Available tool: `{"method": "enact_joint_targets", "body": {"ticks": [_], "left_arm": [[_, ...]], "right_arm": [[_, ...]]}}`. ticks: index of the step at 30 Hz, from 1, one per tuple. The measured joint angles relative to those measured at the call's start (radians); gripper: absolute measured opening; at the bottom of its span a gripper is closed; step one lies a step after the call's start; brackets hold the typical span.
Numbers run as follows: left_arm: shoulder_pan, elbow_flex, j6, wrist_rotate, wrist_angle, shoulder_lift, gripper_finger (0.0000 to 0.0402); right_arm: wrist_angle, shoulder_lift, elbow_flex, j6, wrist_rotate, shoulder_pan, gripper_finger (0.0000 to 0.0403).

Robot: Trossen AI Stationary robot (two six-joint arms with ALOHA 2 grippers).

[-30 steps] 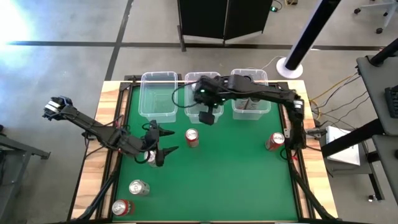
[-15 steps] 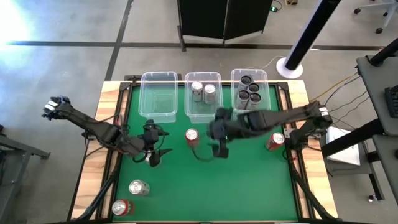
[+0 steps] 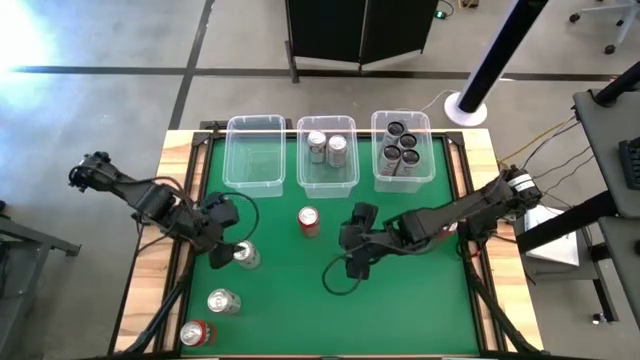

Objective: Sort soda cans
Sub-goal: Put the top red-silver soda can into the middle transparent bin

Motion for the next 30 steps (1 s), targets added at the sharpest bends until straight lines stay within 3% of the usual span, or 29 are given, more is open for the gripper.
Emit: {"method": "enact_joint_targets", "body": {"ticks": [11, 21, 30], "left_arm": [[-0.123, -0.082, -0.086, 0.01, -0.054, 0.002, 0.0378], [-0.135, -0.222, -0.041, 0.01, 0.065, 0.002, 0.0378], [-0.134, -0.345, 0.002, 0.044, 0.25, 0.043, 0.0378]], "right_arm": [[-0.003, 0.001, -0.011, 0.182, 0.009, 0.137, 0.0391], [-0.004, 0.001, -0.021, 0.352, 0.131, 0.258, 0.0391], [-0.004, 0.001, -0.024, 0.375, 0.137, 0.264, 0.0391]]}}
